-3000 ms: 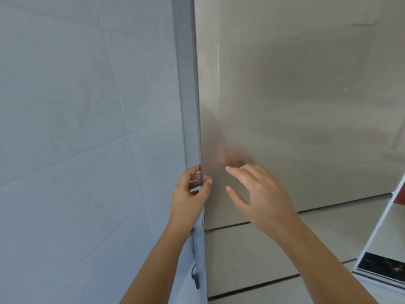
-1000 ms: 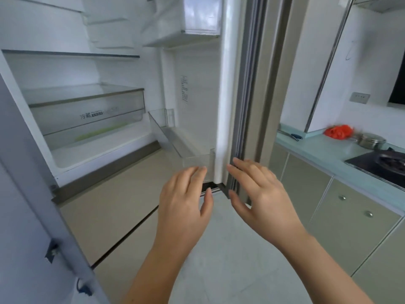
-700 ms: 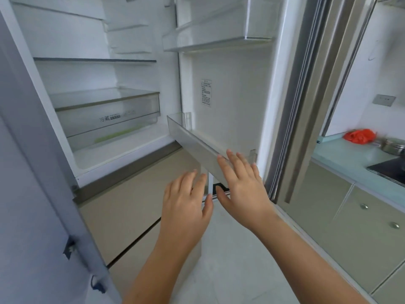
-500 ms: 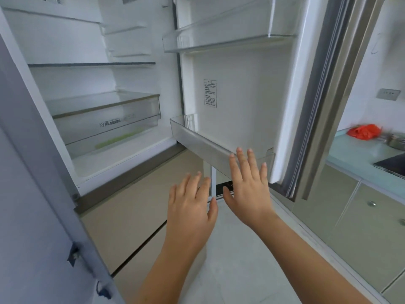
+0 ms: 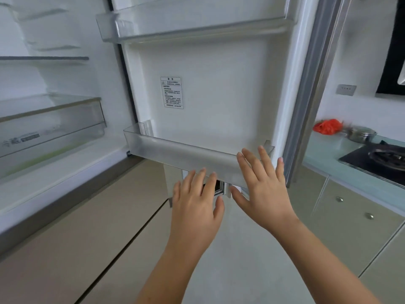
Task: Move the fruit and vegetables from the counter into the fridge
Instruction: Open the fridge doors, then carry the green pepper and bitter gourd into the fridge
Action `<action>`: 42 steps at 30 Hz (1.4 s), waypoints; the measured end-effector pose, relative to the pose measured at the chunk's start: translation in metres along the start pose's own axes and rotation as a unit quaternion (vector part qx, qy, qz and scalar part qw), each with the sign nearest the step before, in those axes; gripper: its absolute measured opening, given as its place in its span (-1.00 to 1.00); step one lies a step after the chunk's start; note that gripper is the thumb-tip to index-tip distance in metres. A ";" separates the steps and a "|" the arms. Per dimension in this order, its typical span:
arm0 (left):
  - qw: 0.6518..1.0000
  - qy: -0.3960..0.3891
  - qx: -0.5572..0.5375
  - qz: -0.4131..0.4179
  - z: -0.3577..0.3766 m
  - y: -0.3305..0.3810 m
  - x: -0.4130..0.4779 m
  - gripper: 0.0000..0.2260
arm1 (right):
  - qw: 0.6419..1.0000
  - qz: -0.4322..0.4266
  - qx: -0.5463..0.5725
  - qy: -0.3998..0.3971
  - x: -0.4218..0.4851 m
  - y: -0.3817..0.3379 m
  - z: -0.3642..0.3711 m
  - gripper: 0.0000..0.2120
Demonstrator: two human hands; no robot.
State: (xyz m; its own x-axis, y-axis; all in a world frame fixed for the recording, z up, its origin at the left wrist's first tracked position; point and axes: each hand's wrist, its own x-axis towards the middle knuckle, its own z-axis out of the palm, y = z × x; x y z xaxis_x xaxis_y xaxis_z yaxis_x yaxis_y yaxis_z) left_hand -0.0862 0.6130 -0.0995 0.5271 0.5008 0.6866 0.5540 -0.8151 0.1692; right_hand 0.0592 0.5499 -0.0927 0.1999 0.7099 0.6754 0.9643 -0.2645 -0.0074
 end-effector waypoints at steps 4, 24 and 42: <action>1.000 0.002 -0.003 0.019 0.039 0.018 0.044 -0.61 | 1.000 0.003 -0.012 0.019 0.020 0.044 0.016 -0.43; 0.996 0.015 -0.011 0.083 0.133 0.028 0.153 -0.61 | 0.998 0.055 0.021 -0.030 0.108 0.164 0.081 -0.37; 0.936 -0.019 -0.236 0.259 0.169 0.084 0.156 -0.63 | 0.958 0.235 -0.160 0.034 0.019 0.148 0.009 -0.61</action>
State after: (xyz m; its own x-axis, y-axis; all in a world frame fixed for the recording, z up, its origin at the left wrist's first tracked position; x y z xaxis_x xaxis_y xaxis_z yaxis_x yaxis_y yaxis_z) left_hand 0.1513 0.6719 -0.0972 0.6735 0.0052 0.7391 -0.1237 -0.9851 0.1197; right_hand 0.2078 0.5304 -0.0878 0.5767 0.4224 0.6993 0.6659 -0.7390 -0.1028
